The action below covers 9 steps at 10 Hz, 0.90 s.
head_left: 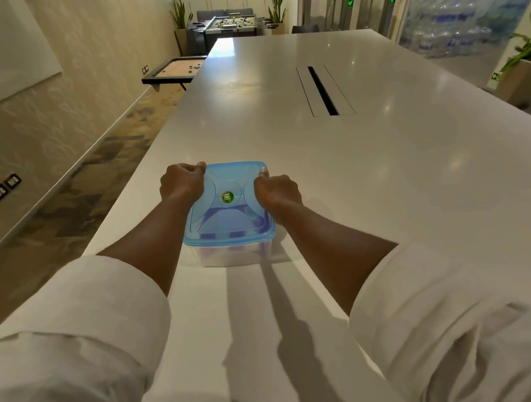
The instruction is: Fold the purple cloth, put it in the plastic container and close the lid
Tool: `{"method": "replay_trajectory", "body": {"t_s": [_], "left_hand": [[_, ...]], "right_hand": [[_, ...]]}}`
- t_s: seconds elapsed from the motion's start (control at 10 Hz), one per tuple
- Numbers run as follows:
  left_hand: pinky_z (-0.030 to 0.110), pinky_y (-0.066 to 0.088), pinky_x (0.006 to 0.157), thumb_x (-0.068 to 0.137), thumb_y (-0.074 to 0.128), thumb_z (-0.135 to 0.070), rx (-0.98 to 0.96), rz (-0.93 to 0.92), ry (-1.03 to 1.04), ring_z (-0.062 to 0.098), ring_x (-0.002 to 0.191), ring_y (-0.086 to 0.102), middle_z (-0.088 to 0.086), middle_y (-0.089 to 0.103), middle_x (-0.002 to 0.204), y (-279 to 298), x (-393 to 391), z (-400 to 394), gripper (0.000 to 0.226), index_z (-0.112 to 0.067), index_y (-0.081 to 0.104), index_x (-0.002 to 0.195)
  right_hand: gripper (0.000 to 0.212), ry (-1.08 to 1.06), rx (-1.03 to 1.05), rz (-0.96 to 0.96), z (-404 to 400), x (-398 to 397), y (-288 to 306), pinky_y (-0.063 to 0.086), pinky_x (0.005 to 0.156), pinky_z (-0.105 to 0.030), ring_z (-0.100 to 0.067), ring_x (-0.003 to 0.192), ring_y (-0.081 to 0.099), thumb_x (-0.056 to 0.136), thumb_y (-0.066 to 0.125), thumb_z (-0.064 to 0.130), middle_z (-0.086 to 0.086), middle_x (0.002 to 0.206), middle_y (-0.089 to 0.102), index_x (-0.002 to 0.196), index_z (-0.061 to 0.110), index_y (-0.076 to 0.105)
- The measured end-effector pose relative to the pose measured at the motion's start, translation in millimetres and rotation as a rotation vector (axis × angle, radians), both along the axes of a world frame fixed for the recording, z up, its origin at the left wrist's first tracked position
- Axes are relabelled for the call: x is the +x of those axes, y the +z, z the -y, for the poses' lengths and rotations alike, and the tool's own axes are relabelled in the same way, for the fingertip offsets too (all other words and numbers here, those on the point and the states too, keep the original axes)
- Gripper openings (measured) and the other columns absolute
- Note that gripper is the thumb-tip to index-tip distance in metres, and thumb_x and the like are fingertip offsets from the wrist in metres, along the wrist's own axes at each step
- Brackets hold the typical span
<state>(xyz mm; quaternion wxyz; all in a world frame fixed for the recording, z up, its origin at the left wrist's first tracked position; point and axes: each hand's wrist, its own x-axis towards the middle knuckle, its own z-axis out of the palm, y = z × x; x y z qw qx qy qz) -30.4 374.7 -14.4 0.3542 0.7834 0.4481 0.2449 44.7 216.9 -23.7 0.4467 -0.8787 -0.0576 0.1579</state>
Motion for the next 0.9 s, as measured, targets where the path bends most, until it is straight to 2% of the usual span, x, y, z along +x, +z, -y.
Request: {"method": "replay_trajectory", "body": {"t_s": [0.4,0.6,0.8,0.9], "left_hand": [[0.033,0.044,0.082,0.087,0.057,-0.055,0.013,-0.019,0.018,0.03,0.103,0.064,0.011,0.071,0.114,1,-4,4,0.051,-0.013,0.071,0.113],[0.033,0.045,0.087,0.088,0.059,-0.05,-0.004,-0.043,-0.019,0.03,0.106,0.064,0.011,0.071,0.115,5,-8,12,0.046,-0.013,0.071,0.113],[0.031,0.044,0.084,0.088,0.059,-0.049,0.001,-0.059,-0.061,0.03,0.105,0.063,0.011,0.071,0.115,9,-8,18,0.046,-0.013,0.071,0.113],[0.035,0.046,0.092,0.089,0.056,-0.05,0.013,-0.101,-0.061,0.032,0.109,0.062,0.012,0.069,0.119,17,-9,25,0.049,-0.011,0.068,0.116]], "right_hand": [[0.061,-0.03,0.013,0.004,4,-6,5,0.049,0.097,-0.041,-0.033,0.112,0.061,0.094,0.033,0.053,-0.015,0.125,0.063,0.124,0.005,0.056],[0.064,-0.025,0.014,-0.046,14,-12,12,0.048,0.099,-0.043,-0.033,0.112,0.061,0.093,0.031,0.053,-0.015,0.125,0.063,0.125,0.004,0.057],[0.069,-0.028,0.007,-0.084,20,-9,12,0.047,0.102,-0.043,-0.033,0.115,0.059,0.093,0.027,0.055,-0.015,0.129,0.061,0.128,0.004,0.055],[0.071,-0.07,0.003,-0.036,26,-4,17,0.046,0.101,-0.042,-0.032,0.117,0.058,0.093,0.026,0.058,-0.014,0.131,0.06,0.131,0.004,0.051]]}}
